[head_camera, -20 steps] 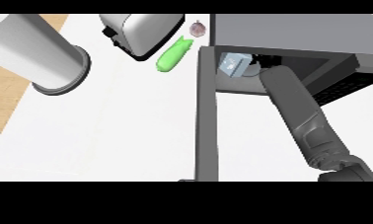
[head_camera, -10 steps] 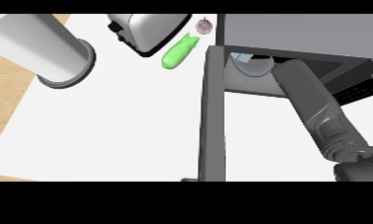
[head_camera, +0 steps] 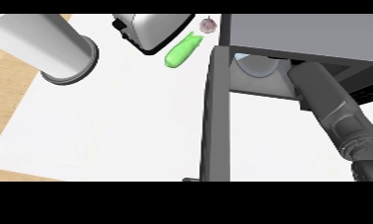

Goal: Pick up the milk, place it into the microwave and close the microwave

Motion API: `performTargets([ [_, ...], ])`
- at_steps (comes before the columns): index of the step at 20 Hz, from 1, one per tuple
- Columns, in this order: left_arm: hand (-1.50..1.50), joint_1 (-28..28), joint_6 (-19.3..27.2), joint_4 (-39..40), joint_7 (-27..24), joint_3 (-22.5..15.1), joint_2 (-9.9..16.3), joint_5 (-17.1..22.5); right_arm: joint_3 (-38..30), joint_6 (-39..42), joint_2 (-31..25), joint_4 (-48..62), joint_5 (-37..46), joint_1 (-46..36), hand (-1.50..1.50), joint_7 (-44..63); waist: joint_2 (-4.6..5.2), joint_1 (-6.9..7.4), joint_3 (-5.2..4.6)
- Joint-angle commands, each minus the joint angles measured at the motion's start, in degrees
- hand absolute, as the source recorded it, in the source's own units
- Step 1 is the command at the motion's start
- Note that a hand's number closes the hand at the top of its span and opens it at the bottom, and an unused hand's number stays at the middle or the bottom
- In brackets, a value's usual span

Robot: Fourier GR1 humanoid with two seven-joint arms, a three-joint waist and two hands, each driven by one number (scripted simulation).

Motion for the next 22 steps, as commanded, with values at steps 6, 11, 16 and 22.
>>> performTargets([
  [6, -1.5, -0.5, -3.3, 2.5, -2.0, -2.1, -0.3, -3.1, -0.1, 5.2, 2.0, -1.3, -0.1, -1.6, -1.5, -4.9, -0.11, 0.13, 0.05],
  [11, -1.5, -1.9, -4.3, 2.9, -1.5, -4.0, 0.5, -3.4, -1.6, 10.8, 2.9, -1.4, -1.8, -2.6, -1.5, -7.1, -0.39, -0.26, 0.06],
  [16, -1.5, -1.6, -6.1, 3.2, -1.5, -6.8, -0.9, -3.3, -5.4, 17.5, 3.5, -2.7, -5.7, -2.4, -1.5, -10.7, -1.0, -1.44, 0.06],
  [22, -1.5, -0.8, -7.6, 1.3, -1.7, -11.0, -3.9, -5.5, -10.2, 24.8, 5.4, -4.1, -11.1, 0.2, -1.5, -16.4, -1.82, -3.17, 0.02],
])
